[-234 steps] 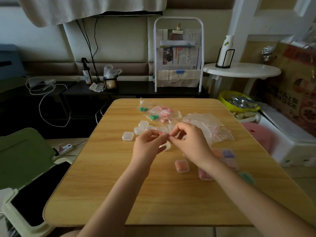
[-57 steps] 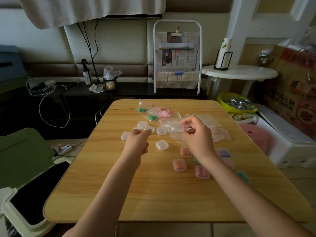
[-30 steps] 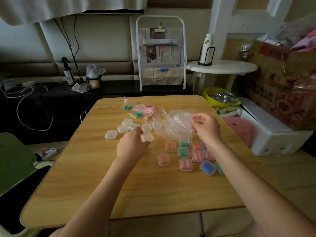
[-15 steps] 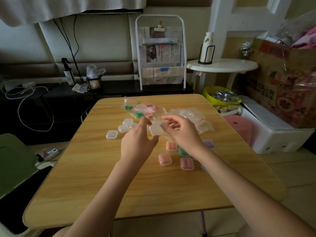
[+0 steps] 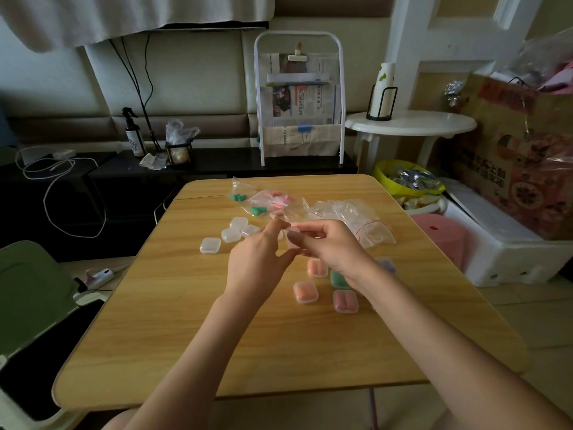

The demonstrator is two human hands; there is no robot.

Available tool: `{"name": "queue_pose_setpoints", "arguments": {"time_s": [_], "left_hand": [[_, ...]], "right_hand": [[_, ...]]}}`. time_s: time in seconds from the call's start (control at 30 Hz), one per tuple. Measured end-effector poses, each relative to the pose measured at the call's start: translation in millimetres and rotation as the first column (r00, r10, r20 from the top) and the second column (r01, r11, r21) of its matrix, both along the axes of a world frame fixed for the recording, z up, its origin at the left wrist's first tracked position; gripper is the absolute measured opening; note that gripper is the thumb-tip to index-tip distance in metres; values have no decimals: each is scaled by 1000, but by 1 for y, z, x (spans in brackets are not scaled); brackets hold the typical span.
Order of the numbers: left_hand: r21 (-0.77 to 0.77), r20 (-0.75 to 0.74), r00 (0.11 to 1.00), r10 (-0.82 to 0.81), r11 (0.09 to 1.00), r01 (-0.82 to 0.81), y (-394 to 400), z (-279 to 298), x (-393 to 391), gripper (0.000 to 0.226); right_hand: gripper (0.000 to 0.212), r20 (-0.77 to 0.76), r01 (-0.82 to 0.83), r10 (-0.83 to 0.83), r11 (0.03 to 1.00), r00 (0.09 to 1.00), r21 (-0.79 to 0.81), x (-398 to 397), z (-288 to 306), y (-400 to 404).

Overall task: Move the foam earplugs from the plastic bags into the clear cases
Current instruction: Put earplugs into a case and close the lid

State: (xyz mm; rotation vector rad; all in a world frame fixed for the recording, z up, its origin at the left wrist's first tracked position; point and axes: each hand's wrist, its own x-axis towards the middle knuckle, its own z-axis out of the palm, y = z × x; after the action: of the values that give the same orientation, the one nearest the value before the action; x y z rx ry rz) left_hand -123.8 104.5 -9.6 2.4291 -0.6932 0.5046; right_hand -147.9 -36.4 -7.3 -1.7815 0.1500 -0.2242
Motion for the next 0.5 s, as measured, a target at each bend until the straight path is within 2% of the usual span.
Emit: {"name": "queue_pose_setpoints", "arguments": {"time_s": [0.03, 0.2, 0.33, 0.5], "left_hand": [[16, 2, 1000, -4, 1000, 3, 1, 0, 1, 44], [84, 15, 999, -38, 996, 37, 3, -1, 2, 41], [106, 18, 999, -43, 994, 41, 3, -2, 2, 42], [109, 24, 999, -48, 993, 45, 4, -4, 3, 41]], "right_hand": [[42, -15, -8, 8, 1000, 1000, -14, 0, 0, -2], [36, -72, -110, 112, 993, 991, 30, -1, 2, -8], [35, -71, -110, 108, 994, 992, -26, 0, 2, -9], [34, -76, -125, 130, 990, 989, 61, 0, 0, -9]]}}
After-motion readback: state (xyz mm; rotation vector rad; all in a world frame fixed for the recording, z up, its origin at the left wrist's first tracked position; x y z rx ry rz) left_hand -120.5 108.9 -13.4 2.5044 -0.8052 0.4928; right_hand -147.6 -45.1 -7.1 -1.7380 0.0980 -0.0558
